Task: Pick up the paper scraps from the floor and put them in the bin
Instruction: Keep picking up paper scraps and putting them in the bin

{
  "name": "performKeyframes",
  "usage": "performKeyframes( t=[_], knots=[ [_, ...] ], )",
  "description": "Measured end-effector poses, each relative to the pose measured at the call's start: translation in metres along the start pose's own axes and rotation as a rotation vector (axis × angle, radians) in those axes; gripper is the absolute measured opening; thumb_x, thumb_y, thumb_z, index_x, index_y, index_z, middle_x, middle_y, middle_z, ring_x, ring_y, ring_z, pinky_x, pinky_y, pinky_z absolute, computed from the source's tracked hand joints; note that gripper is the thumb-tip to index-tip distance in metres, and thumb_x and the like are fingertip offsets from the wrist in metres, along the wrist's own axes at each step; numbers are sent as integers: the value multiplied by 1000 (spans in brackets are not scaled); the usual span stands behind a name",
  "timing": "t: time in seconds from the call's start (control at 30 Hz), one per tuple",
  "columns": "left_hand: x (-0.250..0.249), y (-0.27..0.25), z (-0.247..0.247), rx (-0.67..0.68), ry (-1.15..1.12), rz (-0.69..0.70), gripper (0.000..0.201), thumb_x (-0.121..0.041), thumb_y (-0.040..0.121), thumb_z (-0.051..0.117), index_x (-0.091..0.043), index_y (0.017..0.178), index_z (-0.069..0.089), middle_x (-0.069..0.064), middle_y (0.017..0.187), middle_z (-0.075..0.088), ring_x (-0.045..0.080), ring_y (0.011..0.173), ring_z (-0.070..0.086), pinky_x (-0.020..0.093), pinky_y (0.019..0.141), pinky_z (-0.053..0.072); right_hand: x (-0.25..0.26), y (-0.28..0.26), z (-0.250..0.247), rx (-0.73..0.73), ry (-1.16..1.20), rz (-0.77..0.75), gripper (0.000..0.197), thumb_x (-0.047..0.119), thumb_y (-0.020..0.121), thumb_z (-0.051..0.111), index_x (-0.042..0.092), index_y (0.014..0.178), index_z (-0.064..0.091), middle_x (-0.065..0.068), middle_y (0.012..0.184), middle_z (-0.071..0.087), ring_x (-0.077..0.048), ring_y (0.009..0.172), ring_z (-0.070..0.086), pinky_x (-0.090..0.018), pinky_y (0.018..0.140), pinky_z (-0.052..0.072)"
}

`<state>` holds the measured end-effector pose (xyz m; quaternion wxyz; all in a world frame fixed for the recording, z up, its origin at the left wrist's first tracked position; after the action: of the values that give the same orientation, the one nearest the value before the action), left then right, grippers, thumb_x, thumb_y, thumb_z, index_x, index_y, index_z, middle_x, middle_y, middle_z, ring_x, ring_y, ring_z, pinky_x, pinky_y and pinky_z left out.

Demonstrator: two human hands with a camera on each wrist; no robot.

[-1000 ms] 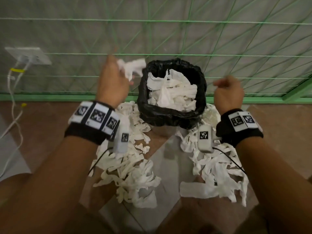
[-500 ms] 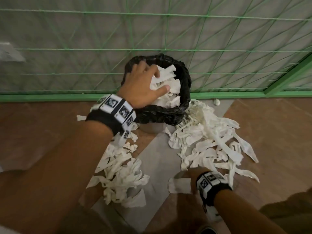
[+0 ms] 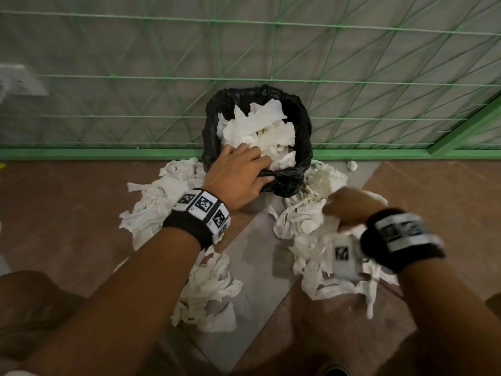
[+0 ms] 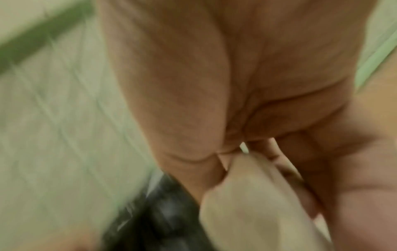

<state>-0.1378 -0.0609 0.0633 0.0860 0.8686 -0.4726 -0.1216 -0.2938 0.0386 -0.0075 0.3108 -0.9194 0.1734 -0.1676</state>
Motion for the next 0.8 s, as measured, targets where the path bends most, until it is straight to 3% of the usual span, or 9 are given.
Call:
performKeyframes(
  t=[0.13,0.23,0.3,0.37,0.43,0.53,0.67,0.73,0.8],
  knots=[
    [1,0,-6,-67,-13,-101,37,-55,85,52,-22,99,59,-1,102,53,24,104,48,38,88,30,25,-71,-169,-609,329,-90,5,11,82,60,6,81,62,-13,75,58,-25,78,58,-27,61,38],
    [7,-11,-19,-138,-64,-173,50,-66,78,53,-29,112,55,0,122,46,23,121,38,42,99,27,72,-106,-238,-845,541,-335,21,3,83,46,22,75,54,-4,75,54,-12,58,59,-26,46,42],
    [24,-29,-33,-265,-149,-266,47,-60,80,52,-28,114,53,4,128,41,21,122,35,38,99,24,94,-99,-258,-955,603,-419,25,7,80,38,26,72,53,0,74,54,-10,56,55,-24,49,40],
    [54,-59,-46,-444,-201,-427,33,-44,83,52,-20,106,54,8,121,43,21,115,39,31,93,23,115,-80,-262,-1029,444,-377,25,12,83,35,8,82,60,-19,85,58,-27,73,52,-30,64,33],
    [90,-92,-37,-502,-216,-639,20,-30,85,51,-16,100,51,8,112,46,24,107,43,30,87,24,130,-59,-253,-1070,388,-343,30,11,81,34,-2,88,60,-25,91,57,-25,79,46,-27,67,28],
    [131,-133,10,-249,-131,-851,19,-20,84,52,-16,102,51,11,113,47,33,107,47,42,86,36,149,-20,-214,-893,425,-369,30,12,74,34,3,82,61,-16,82,57,-25,79,53,-36,73,46],
    [148,-188,112,392,-188,-1008,33,-24,91,49,-38,122,53,5,155,17,36,138,23,58,105,31,172,18,-148,-498,197,-435,20,32,80,60,22,94,70,-4,109,65,-23,103,60,-33,89,47],
    [146,-210,149,601,-261,-1054,39,-28,97,43,-44,132,48,-2,162,-1,31,148,2,59,114,15,168,13,-145,-547,175,-487,31,54,72,61,39,99,66,8,117,57,-14,110,55,-38,100,41],
    [144,-212,164,661,-252,-1025,44,-28,99,38,-31,143,38,1,162,8,26,149,6,53,118,11,136,-2,-167,-780,391,-487,28,49,76,60,35,100,67,6,113,57,-9,104,55,-29,97,41]
  ],
)
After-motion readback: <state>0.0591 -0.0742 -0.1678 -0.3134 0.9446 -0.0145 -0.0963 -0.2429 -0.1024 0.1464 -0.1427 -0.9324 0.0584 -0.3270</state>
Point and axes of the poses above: each hand's wrist, its own y-axis towards the middle knuckle, its own z-axis out of the palm, x = y × z, the point moved 10 cm from there along y, towards the middle knuckle
